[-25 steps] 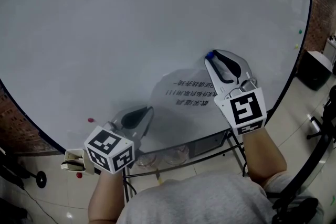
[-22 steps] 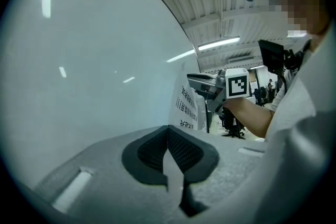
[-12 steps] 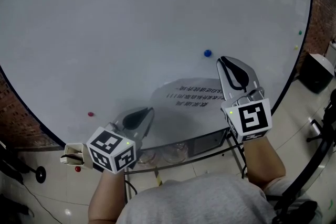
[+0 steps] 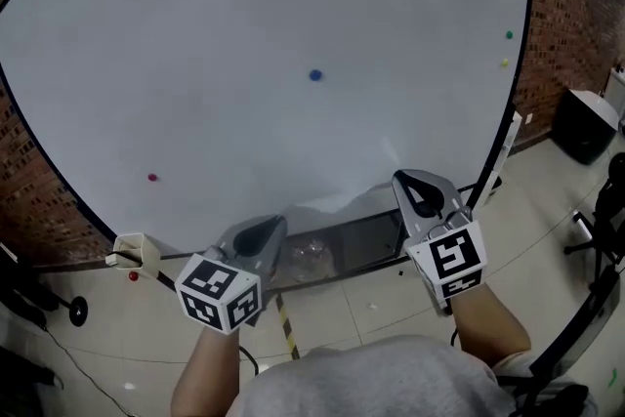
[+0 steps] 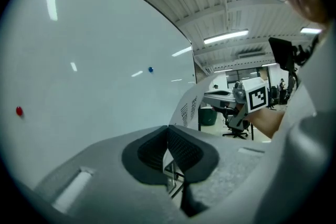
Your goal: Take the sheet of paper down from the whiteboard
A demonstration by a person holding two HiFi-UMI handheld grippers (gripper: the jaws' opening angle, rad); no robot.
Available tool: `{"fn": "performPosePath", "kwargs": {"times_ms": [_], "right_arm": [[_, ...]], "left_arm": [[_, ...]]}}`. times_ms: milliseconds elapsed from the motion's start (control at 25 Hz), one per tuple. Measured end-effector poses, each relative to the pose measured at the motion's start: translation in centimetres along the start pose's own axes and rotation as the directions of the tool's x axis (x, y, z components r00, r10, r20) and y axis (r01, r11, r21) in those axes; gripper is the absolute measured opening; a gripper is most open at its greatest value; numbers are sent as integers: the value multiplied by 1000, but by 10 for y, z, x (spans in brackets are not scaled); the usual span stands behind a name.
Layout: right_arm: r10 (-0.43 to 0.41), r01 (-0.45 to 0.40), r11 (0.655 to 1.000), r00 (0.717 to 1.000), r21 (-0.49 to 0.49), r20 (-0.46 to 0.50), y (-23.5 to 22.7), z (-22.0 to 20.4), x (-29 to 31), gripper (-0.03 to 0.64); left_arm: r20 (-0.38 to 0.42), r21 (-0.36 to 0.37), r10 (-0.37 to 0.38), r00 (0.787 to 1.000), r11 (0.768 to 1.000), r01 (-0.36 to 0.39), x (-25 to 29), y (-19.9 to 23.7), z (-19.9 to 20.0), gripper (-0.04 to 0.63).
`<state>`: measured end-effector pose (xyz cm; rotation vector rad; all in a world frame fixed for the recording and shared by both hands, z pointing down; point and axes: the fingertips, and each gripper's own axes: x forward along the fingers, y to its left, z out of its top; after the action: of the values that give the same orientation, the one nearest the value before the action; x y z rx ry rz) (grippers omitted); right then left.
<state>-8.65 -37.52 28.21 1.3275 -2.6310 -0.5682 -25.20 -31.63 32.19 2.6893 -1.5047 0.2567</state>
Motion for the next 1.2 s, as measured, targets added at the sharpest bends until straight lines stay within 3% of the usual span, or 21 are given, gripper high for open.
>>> {"fn": "performPosePath", "kwargs": {"times_ms": [200,320,640,920,1200], "right_arm": [[102,-99,994,993,48,-59,29,-39,-94,2],[198,-189,978,975,93,-102,60,-60,-146,2],[484,-442,869,854,222,-192,126,-94,-278,2],[513,-443,842,834,307,-204,138,-101,-336,2],[496,-422,846,848,325,-189,166,-79,-413,2]], "left_arm": [[-43,-91,54,998,994,-58,-33,-87,-48,2],[-64,-145,87,994,985,-96,-57,-134,-73,2],[-88,-207,137,987,966,-153,-100,-251,-79,2],[-103,-198,144,984,967,-162,-122,-301,-86,2],[-89,-184,124,988,973,-139,-188,-378,-101,2]]}}
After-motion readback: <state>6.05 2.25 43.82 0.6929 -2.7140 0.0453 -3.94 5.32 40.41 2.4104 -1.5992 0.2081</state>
